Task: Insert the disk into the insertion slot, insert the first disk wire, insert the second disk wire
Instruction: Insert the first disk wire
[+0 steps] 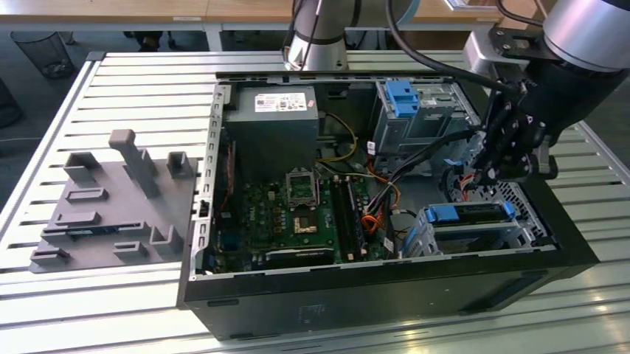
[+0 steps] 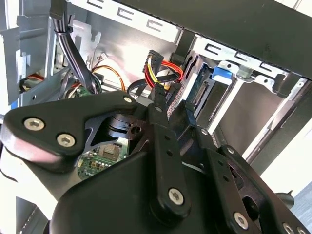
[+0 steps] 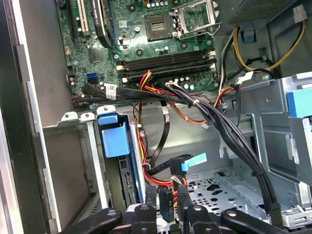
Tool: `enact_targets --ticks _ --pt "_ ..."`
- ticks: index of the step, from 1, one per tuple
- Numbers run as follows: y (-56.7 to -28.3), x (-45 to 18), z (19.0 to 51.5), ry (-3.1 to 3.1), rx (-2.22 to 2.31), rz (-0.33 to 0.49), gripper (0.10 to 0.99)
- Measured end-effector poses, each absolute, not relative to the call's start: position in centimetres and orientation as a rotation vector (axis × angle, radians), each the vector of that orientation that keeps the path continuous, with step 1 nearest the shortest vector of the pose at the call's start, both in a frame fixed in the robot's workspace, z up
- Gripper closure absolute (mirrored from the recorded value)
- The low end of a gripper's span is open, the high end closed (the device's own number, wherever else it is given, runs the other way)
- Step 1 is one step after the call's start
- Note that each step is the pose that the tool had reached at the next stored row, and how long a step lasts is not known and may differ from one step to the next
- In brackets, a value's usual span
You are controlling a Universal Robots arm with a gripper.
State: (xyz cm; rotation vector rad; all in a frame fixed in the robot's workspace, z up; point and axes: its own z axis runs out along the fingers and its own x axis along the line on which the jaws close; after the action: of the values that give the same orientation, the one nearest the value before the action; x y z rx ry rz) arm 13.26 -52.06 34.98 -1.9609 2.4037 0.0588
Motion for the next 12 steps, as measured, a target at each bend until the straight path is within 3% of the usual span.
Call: enact_targets --ticks 5,7,12 --pt "-52.03 13.27 34.84 2.418 -1.972 0.026 0.792" --pt "-52.02 13.27 34.78 2.421 -1.975 0.018 0.914" --pt "-52.01 13.28 34.73 2.375 -2.031 0.018 0.918"
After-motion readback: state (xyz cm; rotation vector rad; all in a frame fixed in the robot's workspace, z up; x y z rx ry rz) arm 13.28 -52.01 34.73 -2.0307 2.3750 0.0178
